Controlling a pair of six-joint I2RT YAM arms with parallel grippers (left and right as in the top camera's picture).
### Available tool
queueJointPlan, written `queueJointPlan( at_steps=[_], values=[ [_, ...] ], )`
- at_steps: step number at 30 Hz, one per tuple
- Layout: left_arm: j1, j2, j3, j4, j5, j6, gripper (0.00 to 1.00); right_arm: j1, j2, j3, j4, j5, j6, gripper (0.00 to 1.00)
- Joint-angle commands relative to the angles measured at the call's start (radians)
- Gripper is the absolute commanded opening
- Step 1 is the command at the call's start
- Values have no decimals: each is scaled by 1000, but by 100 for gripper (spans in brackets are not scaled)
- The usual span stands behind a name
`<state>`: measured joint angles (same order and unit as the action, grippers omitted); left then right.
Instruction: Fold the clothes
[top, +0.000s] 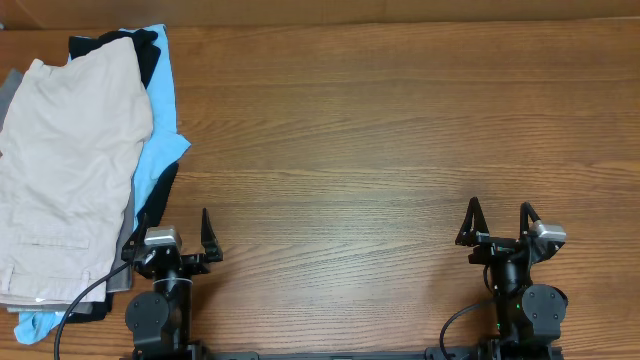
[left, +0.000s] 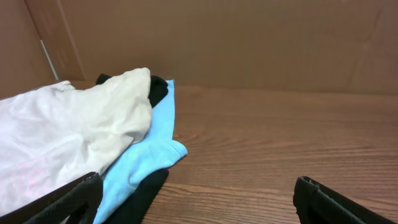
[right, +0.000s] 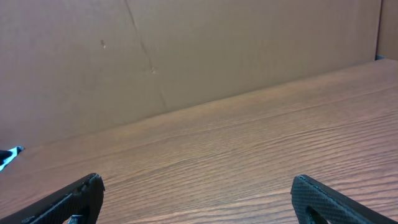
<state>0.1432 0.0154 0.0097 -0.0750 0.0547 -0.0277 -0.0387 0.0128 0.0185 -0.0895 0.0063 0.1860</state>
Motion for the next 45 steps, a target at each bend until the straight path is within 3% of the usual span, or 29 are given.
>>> queueJointPlan(
  at_steps=[1,27,33,37,41,45],
  values=[
    [-9,-11,-5,0,-11,-13,100,1,-10,-11,6,0,-1,100],
    [-9,-11,-5,-2,-55,35,100,1,-10,-10,10,15,-10,100],
    [-9,-11,-5,69,-38,31,100,-1,-10,-6,135,-69,-4,100],
    [-4,-10,27,161,17,31,100,-1,-5,81,117,-168,-5,100],
    [-5,63,185,44,25,32,100,-1,61,244,13,-189,-6,100],
    [-4,267,418,-76,71,108,100,-1,227,465,-92,-263,-75,100]
  ],
)
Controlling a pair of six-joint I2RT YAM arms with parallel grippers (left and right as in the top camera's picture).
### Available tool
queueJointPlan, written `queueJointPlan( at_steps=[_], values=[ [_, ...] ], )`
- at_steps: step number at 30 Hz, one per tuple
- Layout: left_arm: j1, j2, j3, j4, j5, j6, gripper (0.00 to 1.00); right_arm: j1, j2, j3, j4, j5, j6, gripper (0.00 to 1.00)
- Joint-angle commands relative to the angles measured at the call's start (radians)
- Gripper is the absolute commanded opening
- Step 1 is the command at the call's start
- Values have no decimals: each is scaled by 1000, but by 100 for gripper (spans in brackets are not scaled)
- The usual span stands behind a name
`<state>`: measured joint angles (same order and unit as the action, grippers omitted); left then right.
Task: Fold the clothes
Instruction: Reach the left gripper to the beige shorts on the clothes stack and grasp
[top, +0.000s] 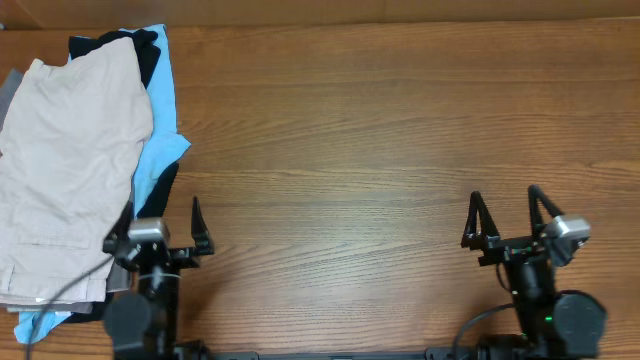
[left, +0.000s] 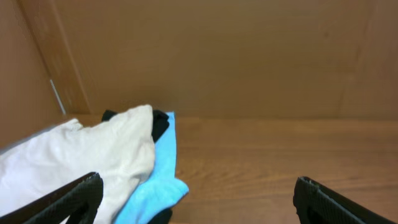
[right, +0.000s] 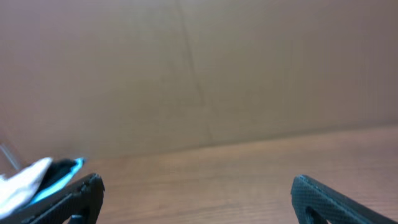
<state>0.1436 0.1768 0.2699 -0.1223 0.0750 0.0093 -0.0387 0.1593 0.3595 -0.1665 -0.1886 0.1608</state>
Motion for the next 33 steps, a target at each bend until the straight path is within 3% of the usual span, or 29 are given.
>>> queueJointPlan(
  at_steps=[1,5,10,13,15,18,21,26,33],
  values=[
    [-5,181,242,-72,56,83,100,-1,143,192,-47,-91,-64,100],
    [-5,450,554,-260,56,108,100,-1,378,430,-197,-126,-65,100],
    [-5,819,1007,-616,57,141,100,-1,694,733,-422,-146,-65,100],
    [-5,1036,1257,-821,53,209,100,-1,875,883,-520,-175,-64,100],
    [-5,1152,1372,-876,-10,277,100,-1,972,943,-532,-235,-63,100],
    [-4,1281,1442,-841,-148,290,100,-1,1079,964,-499,-332,-57,100],
    [20,1367,1449,-791,-190,289,100,-1,1159,964,-481,-393,-57,100],
    [184,1481,1449,-732,-77,210,100,-1,1243,964,-510,-409,-58,100],
    [478,1646,1449,-584,76,200,100,-1,1272,964,-551,-408,-61,100]
  ],
)
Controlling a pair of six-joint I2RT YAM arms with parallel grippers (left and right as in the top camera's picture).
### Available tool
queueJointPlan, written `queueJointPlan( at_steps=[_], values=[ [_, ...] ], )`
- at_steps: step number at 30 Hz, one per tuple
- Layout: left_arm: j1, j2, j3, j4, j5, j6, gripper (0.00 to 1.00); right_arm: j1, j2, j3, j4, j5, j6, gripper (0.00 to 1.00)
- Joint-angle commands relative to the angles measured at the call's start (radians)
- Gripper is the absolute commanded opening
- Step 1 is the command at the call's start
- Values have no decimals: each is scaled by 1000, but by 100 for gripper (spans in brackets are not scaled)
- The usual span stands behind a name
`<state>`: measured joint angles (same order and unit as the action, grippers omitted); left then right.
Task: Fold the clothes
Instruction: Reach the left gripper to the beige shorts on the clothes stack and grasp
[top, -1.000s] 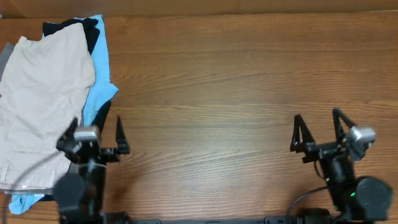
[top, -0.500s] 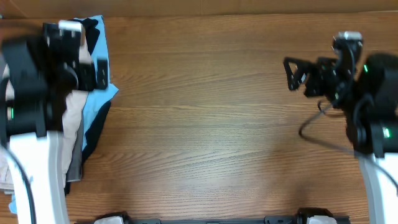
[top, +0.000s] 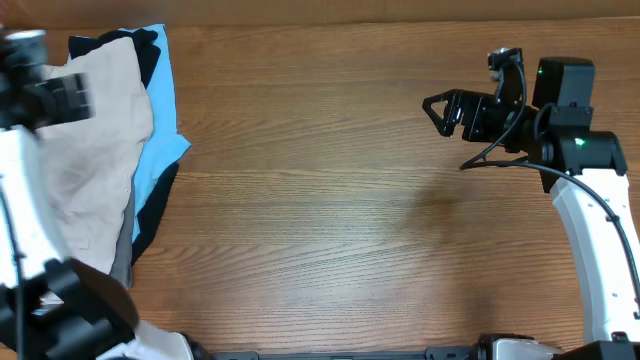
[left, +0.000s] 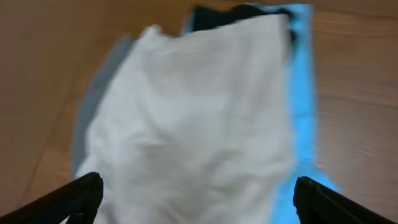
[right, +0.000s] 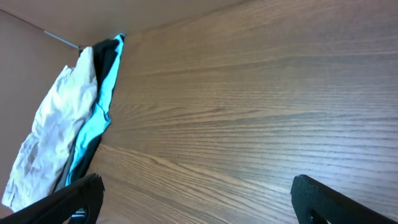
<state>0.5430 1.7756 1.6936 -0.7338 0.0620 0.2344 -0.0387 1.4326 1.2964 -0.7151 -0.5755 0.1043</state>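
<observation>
A pile of clothes lies at the table's left end. A cream garment (top: 85, 160) is on top, over a light blue one (top: 162, 110), a black one (top: 150, 48) and a grey one (left: 99, 106). My left gripper (top: 55, 95) hovers blurred above the pile, open, and its wrist view looks straight down on the cream garment (left: 199, 118) between its spread fingers (left: 78, 199). My right gripper (top: 437, 112) hangs open over bare wood at the right, pointing left toward the pile (right: 56, 137).
The wooden table (top: 330, 220) stretches between the pile and the right arm. A brown cardboard wall (right: 37, 15) runs along the far side. The left arm's white link (top: 20, 210) crosses over the pile's left part.
Both arms have left the near edge. The left gripper is now high over the clothes pile, looking down on it. The right gripper is now over the table's far right, facing left.
Both grippers first sat open at the near edge, facing the far wall. Then they stood slightly higher with more wall in view. Now the left one is above the pile and the right one over the right half, both open and empty. The clothes have not moved.
</observation>
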Motion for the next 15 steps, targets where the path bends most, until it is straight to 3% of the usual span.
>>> queueJointPlan(
  at_steps=[1,5,15],
  values=[
    [114,78,26,52,114,-25,98,-1,-2,27,-8,-21,-5,100],
    [216,182,26,95,202,-25,95,0,-2,27,-42,-21,-5,100],
    [343,381,26,154,231,-20,88,0,-2,22,-147,21,-5,100]
  ],
)
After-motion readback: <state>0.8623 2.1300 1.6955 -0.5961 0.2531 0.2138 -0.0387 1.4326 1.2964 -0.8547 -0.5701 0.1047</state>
